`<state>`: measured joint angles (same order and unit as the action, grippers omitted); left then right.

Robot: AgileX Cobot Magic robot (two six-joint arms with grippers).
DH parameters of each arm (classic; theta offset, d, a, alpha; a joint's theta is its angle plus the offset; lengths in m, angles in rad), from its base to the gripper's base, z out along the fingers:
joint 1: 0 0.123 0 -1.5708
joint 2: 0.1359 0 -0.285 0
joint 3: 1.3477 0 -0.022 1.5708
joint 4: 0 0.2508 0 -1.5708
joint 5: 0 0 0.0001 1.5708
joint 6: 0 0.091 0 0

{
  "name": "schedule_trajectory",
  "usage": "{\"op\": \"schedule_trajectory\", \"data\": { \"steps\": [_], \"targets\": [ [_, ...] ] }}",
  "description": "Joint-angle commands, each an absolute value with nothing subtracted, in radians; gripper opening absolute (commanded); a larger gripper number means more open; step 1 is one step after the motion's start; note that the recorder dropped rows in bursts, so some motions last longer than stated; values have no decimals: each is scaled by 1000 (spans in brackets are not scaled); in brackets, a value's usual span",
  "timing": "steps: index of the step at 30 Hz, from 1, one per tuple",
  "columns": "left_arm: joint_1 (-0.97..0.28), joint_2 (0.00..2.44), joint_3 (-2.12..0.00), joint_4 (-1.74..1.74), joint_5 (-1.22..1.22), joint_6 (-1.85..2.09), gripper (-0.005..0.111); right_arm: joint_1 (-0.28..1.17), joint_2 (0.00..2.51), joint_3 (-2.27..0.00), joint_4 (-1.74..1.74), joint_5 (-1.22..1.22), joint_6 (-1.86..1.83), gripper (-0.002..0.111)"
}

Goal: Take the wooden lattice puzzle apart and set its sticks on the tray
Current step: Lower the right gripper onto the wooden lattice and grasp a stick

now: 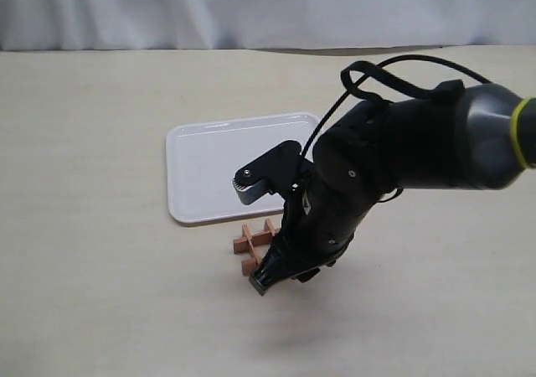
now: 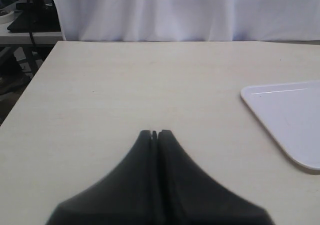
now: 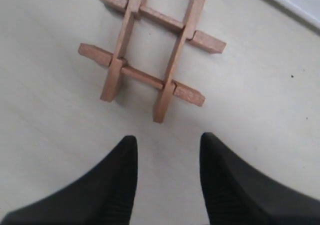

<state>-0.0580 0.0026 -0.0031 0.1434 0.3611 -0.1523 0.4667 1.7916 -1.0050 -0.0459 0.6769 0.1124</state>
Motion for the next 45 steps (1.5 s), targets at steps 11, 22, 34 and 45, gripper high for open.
{"op": "schedule_trajectory", "data": {
  "steps": [11,22,34,45],
  "targets": [
    [-66,0,0,145,355,-151,0,468,1852,-1010,-15,584,120,40],
    [-66,0,0,145,355,-151,0,466,1867,-1010,-23,592,120,40],
    [-66,0,0,145,355,-151,0,466,1866,-1010,-33,622,120,40],
    [-66,0,0,145,355,-151,0,466,1880,-1012,-33,592,120,40]
  ]
}}
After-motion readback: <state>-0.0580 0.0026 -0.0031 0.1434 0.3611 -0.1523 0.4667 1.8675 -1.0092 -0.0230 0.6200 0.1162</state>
